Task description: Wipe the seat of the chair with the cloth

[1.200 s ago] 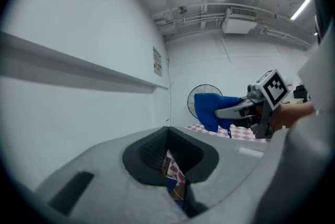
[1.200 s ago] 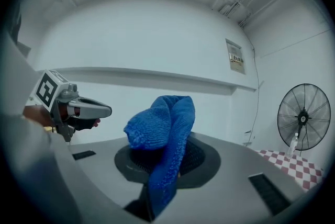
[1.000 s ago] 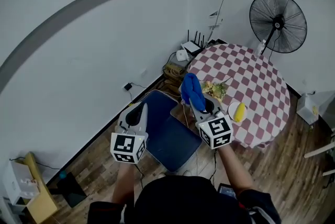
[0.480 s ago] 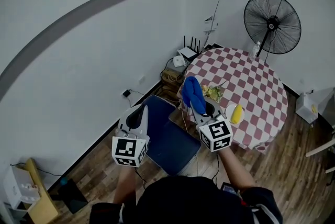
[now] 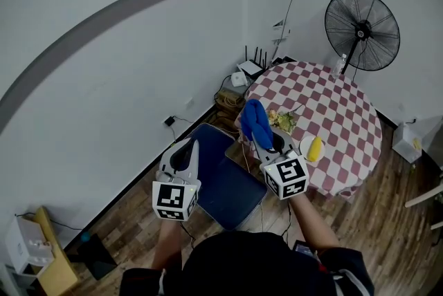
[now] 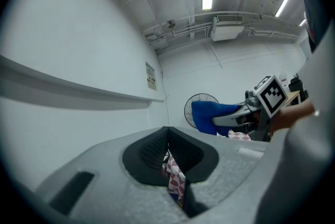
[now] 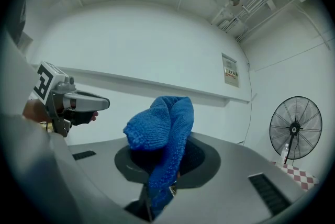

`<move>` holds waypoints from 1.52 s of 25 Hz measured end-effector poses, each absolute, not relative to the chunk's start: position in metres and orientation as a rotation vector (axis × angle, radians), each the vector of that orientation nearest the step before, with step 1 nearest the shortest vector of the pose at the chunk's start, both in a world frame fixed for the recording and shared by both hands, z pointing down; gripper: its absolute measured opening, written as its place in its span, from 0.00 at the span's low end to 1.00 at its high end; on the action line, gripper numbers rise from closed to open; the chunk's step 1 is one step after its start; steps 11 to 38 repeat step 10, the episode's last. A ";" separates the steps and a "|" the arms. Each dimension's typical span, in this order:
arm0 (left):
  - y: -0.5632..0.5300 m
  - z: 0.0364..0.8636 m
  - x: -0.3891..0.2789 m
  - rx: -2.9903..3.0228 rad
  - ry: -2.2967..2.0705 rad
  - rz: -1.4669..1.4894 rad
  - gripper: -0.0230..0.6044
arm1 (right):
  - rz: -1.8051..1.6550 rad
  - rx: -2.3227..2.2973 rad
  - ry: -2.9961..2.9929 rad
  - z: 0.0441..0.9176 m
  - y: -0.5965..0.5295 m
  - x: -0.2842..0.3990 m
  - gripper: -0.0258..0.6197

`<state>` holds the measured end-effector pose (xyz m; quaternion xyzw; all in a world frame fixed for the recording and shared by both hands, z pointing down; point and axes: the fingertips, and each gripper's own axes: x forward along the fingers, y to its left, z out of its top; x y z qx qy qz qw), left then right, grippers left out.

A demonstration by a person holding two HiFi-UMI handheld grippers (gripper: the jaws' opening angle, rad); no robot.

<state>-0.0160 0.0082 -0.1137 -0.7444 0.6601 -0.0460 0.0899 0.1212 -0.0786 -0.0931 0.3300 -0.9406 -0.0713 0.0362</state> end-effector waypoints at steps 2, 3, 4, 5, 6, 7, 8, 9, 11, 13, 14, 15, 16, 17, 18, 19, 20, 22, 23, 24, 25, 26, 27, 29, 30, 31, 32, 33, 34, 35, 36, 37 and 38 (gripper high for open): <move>0.010 -0.114 -0.015 -2.216 1.963 -0.133 0.07 | -0.219 1.014 -2.887 -0.093 -0.076 0.121 0.13; 0.011 -0.114 -0.015 -2.218 1.962 -0.131 0.07 | -0.218 1.016 -2.886 -0.093 -0.076 0.121 0.13; 0.012 -0.114 -0.015 -2.221 1.960 -0.129 0.07 | -0.216 1.020 -2.885 -0.094 -0.075 0.121 0.13; 0.011 -0.114 -0.014 -2.223 1.959 -0.128 0.07 | -0.214 1.025 -2.885 -0.094 -0.076 0.122 0.13; 0.011 -0.115 -0.014 -2.224 1.959 -0.126 0.07 | -0.213 1.029 -2.884 -0.095 -0.076 0.123 0.13; 0.011 -0.114 -0.013 -2.226 1.960 -0.124 0.06 | -0.213 1.033 -2.883 -0.095 -0.077 0.124 0.13; 0.011 -0.114 -0.013 -2.227 1.962 -0.120 0.07 | -0.213 1.035 -2.882 -0.096 -0.078 0.124 0.13; 0.011 -0.114 -0.013 -2.228 1.964 -0.116 0.06 | -0.213 1.037 -2.881 -0.096 -0.078 0.125 0.13; 0.011 -0.113 -0.012 -2.229 1.967 -0.112 0.07 | -0.212 1.038 -2.879 -0.096 -0.078 0.126 0.13; 0.011 -0.113 -0.012 -2.229 1.967 -0.112 0.07 | -0.212 1.038 -2.879 -0.096 -0.078 0.126 0.13; 0.011 -0.113 -0.012 -2.229 1.967 -0.112 0.07 | -0.212 1.038 -2.879 -0.096 -0.078 0.126 0.13; 0.011 -0.113 -0.012 -2.229 1.967 -0.112 0.07 | -0.212 1.038 -2.879 -0.096 -0.078 0.126 0.13; 0.011 -0.113 -0.012 -2.229 1.967 -0.112 0.07 | -0.212 1.038 -2.879 -0.096 -0.078 0.126 0.13; 0.011 -0.113 -0.012 -2.229 1.967 -0.112 0.07 | -0.212 1.038 -2.879 -0.096 -0.078 0.126 0.13; 0.011 -0.113 -0.012 -2.229 1.967 -0.112 0.07 | -0.212 1.038 -2.879 -0.096 -0.078 0.126 0.13; 0.011 -0.113 -0.012 -2.229 1.967 -0.112 0.07 | -0.212 1.038 -2.879 -0.096 -0.078 0.126 0.13; 0.011 -0.113 -0.012 -2.229 1.967 -0.112 0.07 | -0.212 1.038 -2.879 -0.096 -0.078 0.126 0.13; 0.011 -0.113 -0.012 -2.229 1.967 -0.112 0.07 | -0.212 1.038 -2.879 -0.096 -0.078 0.126 0.13; 0.011 -0.113 -0.012 -2.229 1.967 -0.112 0.07 | -0.212 1.038 -2.879 -0.096 -0.078 0.126 0.13; 0.011 -0.113 -0.012 -2.229 1.967 -0.112 0.07 | -0.212 1.038 -2.879 -0.096 -0.078 0.126 0.13; 0.011 -0.113 -0.012 -2.229 1.967 -0.112 0.07 | -0.212 1.038 -2.879 -0.096 -0.078 0.126 0.13; 0.011 -0.113 -0.012 -2.229 1.967 -0.112 0.07 | -0.212 1.038 -2.879 -0.096 -0.078 0.126 0.13; 0.011 -0.113 -0.012 -2.229 1.967 -0.112 0.07 | -0.212 1.038 -2.879 -0.096 -0.078 0.126 0.13; 0.011 -0.113 -0.012 -2.229 1.967 -0.112 0.07 | -0.212 1.038 -2.879 -0.096 -0.078 0.126 0.13; 0.011 -0.113 -0.012 -2.229 1.967 -0.112 0.07 | -0.212 1.038 -2.879 -0.096 -0.078 0.126 0.13; 0.011 -0.113 -0.012 -2.229 1.967 -0.112 0.07 | -0.212 1.038 -2.879 -0.096 -0.078 0.126 0.13; 0.011 -0.113 -0.012 -2.229 1.967 -0.112 0.07 | -0.212 1.038 -2.879 -0.096 -0.078 0.126 0.13; 0.011 -0.113 -0.012 -2.229 1.967 -0.112 0.07 | -0.212 1.038 -2.879 -0.096 -0.078 0.126 0.13; 0.011 -0.113 -0.012 -2.229 1.967 -0.112 0.07 | -0.212 1.038 -2.879 -0.096 -0.078 0.126 0.13; 0.011 -0.113 -0.012 -2.229 1.967 -0.112 0.07 | -0.212 1.038 -2.879 -0.096 -0.078 0.126 0.13; 0.011 -0.113 -0.012 -2.229 1.967 -0.112 0.07 | -0.212 1.038 -2.879 -0.096 -0.078 0.126 0.13; 0.011 -0.113 -0.012 -2.229 1.967 -0.112 0.07 | -0.212 1.038 -2.879 -0.096 -0.078 0.126 0.13; 0.011 -0.113 -0.012 -2.229 1.967 -0.112 0.07 | -0.212 1.038 -2.879 -0.096 -0.078 0.126 0.13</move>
